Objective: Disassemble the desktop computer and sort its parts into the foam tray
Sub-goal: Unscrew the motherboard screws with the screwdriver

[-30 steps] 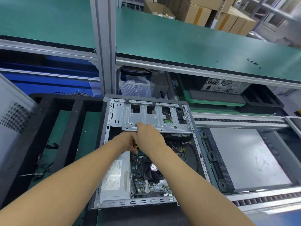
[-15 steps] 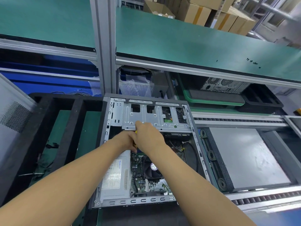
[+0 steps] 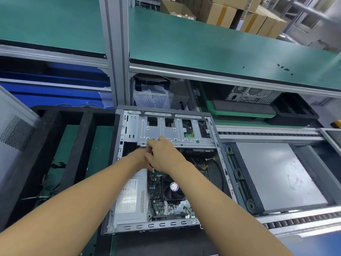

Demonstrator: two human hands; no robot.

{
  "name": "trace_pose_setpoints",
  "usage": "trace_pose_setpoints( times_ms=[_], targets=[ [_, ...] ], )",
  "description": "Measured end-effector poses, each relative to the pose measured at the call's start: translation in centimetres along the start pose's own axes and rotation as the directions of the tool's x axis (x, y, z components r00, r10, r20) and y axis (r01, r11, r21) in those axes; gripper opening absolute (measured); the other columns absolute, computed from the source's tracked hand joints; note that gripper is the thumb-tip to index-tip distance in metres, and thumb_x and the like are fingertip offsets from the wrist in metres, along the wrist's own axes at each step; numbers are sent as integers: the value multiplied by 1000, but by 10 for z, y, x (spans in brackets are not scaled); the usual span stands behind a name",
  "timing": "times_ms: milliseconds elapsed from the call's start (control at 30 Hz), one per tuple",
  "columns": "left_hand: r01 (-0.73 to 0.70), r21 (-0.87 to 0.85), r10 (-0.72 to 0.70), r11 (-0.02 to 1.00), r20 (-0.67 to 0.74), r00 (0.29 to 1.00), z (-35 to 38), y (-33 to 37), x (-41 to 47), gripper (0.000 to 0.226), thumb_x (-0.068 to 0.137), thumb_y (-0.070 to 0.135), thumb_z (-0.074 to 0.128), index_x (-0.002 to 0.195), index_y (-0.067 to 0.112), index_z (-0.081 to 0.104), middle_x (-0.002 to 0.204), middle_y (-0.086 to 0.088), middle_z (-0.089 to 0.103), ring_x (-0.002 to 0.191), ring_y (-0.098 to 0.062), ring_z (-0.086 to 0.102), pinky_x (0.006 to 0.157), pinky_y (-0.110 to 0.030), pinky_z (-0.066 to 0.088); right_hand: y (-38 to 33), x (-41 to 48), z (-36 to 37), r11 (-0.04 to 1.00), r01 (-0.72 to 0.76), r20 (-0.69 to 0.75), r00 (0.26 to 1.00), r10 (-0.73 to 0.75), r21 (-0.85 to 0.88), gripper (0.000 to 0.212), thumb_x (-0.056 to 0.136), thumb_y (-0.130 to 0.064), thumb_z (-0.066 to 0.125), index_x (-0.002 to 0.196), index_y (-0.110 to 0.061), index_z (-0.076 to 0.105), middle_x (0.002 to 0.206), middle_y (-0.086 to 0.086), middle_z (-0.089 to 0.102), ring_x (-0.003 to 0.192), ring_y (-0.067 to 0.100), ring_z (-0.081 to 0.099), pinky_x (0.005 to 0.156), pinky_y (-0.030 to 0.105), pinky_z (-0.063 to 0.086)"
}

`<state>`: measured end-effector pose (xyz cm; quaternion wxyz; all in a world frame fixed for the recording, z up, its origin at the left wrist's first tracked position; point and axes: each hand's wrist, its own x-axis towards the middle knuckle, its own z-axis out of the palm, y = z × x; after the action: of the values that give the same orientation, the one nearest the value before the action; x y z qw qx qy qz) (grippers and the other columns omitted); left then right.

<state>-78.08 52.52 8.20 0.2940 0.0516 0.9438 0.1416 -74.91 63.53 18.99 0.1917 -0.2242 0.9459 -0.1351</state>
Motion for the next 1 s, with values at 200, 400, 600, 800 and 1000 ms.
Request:
trace_pose_setpoints(
  times_ms=[200, 400, 600, 800, 1000],
  targets=[
    [31, 85, -38, 996, 81, 996, -6, 6, -2, 37, 95, 23, 63, 130, 12, 59, 131, -4, 61, 122, -22, 54, 87, -23, 37, 2, -1, 5, 999, -12, -47, 999, 10, -42, 27, 97, -2, 50, 124, -3, 50, 121, 17, 48, 108, 35, 55, 94, 44, 48],
    [71, 124, -97, 990, 218, 971, -14, 10, -3, 49, 90, 14, 70, 137, 9, 56, 141, -9, 54, 124, -22, 53, 98, -29, 42, 5, -3, 3, 1000, 10, -78, 997, -10, 4, 24, 93, 3, 49, 115, -3, 53, 118, 15, 49, 104, 33, 54, 89, 41, 48],
    [74, 155, -104, 985, 192, 976, -15, 15, -5, 44, 98, 9, 58, 141, 5, 50, 133, -8, 53, 103, -12, 40, 57, -11, 34, 5, -6, -1, 999, 16, -110, 994, -12, 38, 22, 93, 2, 52, 114, -3, 53, 116, 15, 49, 103, 33, 54, 87, 39, 48],
    [59, 101, -76, 993, 169, 983, -13, 10, -9, 43, 92, 16, 66, 133, 9, 56, 136, -12, 56, 111, -21, 54, 95, -30, 43, 3, -10, -10, 996, 4, -121, 993, 8, 93, 22, 94, 0, 52, 116, -5, 54, 119, 13, 48, 103, 32, 54, 82, 35, 44],
    [66, 81, -79, 995, 170, 982, -15, 7, -11, 25, 91, 11, 67, 115, 5, 69, 121, -11, 67, 106, -23, 61, 95, -32, 48, 6, -16, -22, 994, -22, -115, 993, 35, 109, 24, 95, -1, 50, 117, -7, 55, 122, 11, 48, 103, 31, 54, 80, 32, 41]
  ],
)
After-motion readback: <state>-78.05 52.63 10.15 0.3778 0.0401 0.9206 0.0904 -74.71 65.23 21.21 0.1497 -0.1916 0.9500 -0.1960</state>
